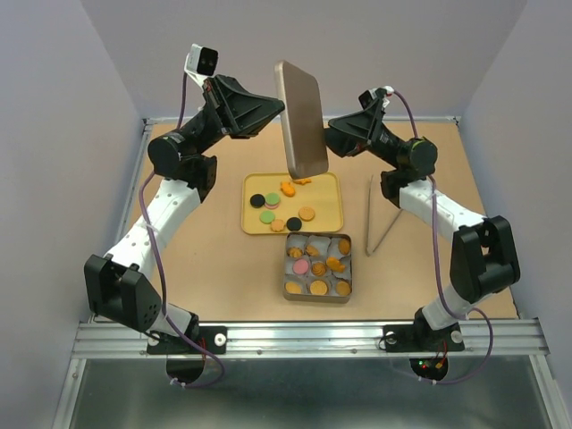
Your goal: Pack the cookies
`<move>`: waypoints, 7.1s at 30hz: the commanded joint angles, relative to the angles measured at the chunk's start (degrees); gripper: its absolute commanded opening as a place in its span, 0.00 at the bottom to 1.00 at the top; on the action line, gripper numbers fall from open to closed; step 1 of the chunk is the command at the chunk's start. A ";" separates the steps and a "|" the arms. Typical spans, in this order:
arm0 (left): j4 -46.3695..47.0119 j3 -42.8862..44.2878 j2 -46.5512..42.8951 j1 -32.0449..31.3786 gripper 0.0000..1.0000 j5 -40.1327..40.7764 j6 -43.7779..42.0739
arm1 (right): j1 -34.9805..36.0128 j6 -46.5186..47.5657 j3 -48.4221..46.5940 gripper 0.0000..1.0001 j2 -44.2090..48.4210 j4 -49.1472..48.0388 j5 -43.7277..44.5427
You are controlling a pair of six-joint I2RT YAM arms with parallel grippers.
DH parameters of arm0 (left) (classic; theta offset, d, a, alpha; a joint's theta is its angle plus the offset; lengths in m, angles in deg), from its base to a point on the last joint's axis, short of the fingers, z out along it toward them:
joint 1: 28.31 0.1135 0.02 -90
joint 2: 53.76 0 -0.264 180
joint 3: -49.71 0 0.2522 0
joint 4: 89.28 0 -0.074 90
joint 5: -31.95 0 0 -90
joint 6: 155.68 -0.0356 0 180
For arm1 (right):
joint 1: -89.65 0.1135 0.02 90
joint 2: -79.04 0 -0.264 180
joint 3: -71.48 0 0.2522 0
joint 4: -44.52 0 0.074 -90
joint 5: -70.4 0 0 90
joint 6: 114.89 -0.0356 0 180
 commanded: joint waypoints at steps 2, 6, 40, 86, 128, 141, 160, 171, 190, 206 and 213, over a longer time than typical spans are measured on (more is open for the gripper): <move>38.19 -0.94 0.55 0.38 0.00 2.14 0.65 | 2.18 -1.94 -3.39 0.59 1.37 -30.31 2.01; 39.51 -2.26 1.25 0.47 0.00 2.67 0.83 | 2.44 -2.29 -3.39 0.50 2.33 -30.31 2.89; -32.03 -16.76 -17.01 8.46 0.53 -9.55 -48.53 | 0.86 24.83 -2.96 0.01 23.84 16.29 -4.05; -68.68 -38.91 -16.50 -8.05 0.60 31.41 -71.68 | 0.16 45.35 54.26 0.00 62.10 66.11 15.98; -56.99 -47.26 -8.50 -16.85 0.56 32.73 -64.73 | 0.16 55.18 48.75 0.88 54.90 93.05 20.02; -56.29 -47.70 -7.80 -16.85 0.55 32.64 -64.65 | 0.24 60.11 43.37 0.78 55.94 105.48 28.29; -55.58 -48.66 -7.35 -17.29 0.54 31.94 -63.86 | 0.16 53.87 44.77 0.40 55.95 96.88 25.92; -54.53 -50.33 -10.25 -17.64 0.54 32.20 -63.24 | 0.24 52.02 45.30 0.31 49.71 89.32 26.36; -73.78 -36.89 -15.43 -12.28 0.55 41.09 -68.78 | 0.24 49.21 43.90 0.24 46.11 86.15 27.15; -72.19 -46.99 -24.06 -17.81 0.55 25.51 -71.59 | 0.24 50.00 43.01 0.22 42.59 84.92 27.68; -71.05 -49.28 -21.16 -20.80 0.55 28.42 -69.22 | 0.24 49.74 43.72 0.21 42.50 84.65 28.29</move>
